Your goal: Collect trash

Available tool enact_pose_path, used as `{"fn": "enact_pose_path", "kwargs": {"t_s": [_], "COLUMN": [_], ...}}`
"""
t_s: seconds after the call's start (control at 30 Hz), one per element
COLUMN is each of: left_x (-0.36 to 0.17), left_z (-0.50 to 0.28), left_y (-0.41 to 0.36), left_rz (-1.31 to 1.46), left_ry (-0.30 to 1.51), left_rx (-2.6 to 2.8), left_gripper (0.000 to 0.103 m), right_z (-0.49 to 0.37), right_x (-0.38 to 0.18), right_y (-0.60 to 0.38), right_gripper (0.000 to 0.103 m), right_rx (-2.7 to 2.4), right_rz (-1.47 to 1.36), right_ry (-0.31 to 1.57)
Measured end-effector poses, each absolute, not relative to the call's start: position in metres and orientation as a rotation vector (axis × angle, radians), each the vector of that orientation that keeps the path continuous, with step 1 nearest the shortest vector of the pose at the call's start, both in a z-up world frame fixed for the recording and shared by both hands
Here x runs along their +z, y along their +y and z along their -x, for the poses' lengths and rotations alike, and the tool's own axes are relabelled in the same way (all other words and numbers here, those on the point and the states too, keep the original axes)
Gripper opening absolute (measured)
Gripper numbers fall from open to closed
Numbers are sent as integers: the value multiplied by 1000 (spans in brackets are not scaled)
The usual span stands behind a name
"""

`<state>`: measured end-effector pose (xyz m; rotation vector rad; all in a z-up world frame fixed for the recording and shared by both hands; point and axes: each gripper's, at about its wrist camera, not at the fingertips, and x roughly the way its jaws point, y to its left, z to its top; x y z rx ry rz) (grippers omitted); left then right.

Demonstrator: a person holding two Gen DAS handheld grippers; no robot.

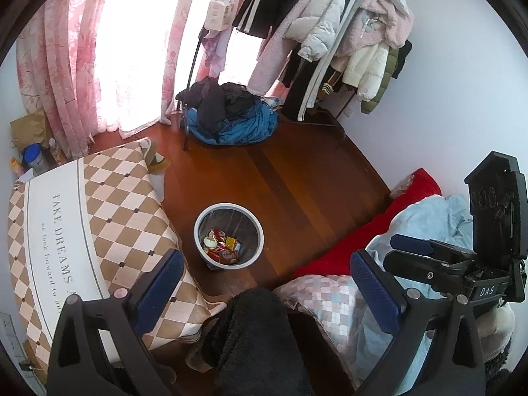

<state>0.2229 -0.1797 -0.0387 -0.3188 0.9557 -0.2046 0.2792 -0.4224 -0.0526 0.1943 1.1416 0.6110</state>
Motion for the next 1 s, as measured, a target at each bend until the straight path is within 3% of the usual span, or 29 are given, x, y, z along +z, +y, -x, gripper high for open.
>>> {"fn": "enact_pose_path", "kwargs": {"t_s": [1.0], "left_x": [-34], "left_z": [-221], "left_y": [-185], "left_rz": [318], "left_ry": [951], "left_rx": [-227], "left_gripper": [103], "right_z": [-274], "right_x": [-39], "right_y": [-438], "right_gripper": [103], "right_rx": [602], "right_rz": [-165], "right_ry": [1137]}}
